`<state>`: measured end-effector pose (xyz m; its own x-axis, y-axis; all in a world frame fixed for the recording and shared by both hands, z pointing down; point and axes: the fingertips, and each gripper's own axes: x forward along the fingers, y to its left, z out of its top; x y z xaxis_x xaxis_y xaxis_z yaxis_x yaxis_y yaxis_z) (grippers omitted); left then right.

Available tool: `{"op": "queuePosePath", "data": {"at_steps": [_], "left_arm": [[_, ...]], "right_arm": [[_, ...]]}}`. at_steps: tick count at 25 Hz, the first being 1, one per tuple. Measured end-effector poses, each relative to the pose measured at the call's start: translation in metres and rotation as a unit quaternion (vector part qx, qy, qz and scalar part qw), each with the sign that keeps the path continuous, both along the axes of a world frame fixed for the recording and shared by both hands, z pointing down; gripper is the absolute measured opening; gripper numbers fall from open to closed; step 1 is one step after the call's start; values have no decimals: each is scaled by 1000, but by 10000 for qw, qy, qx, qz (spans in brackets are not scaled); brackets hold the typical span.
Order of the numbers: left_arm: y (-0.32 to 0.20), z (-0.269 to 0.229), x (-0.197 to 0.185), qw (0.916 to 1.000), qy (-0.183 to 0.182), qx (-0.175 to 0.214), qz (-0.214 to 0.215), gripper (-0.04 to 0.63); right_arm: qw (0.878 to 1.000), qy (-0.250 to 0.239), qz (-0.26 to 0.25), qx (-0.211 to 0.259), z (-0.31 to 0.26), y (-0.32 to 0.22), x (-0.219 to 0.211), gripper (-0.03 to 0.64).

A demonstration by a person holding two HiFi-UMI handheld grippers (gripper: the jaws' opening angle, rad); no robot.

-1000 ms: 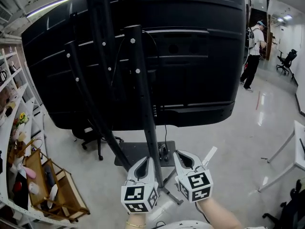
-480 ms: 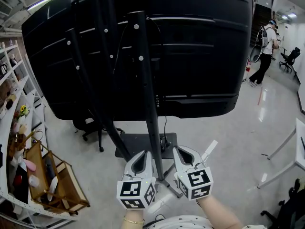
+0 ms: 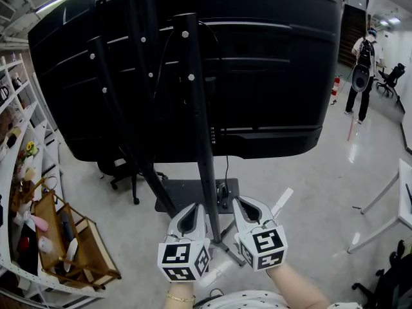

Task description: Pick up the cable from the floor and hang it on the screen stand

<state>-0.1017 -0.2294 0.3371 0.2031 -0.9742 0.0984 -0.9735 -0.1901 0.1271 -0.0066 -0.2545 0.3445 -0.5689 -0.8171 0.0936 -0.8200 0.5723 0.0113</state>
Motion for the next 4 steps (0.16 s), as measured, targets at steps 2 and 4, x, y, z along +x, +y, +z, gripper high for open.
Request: {"op": "queuePosePath", "data": {"at_steps": [2, 4], "left_arm": [[0, 1, -1, 10000, 12, -12, 0, 8], [0, 2, -2, 10000, 34, -30, 1, 7]], "right_arm": [[10000, 23, -9, 12, 1, 1, -1, -3], [10000, 37, -18, 18, 1, 1, -3, -3]]}}
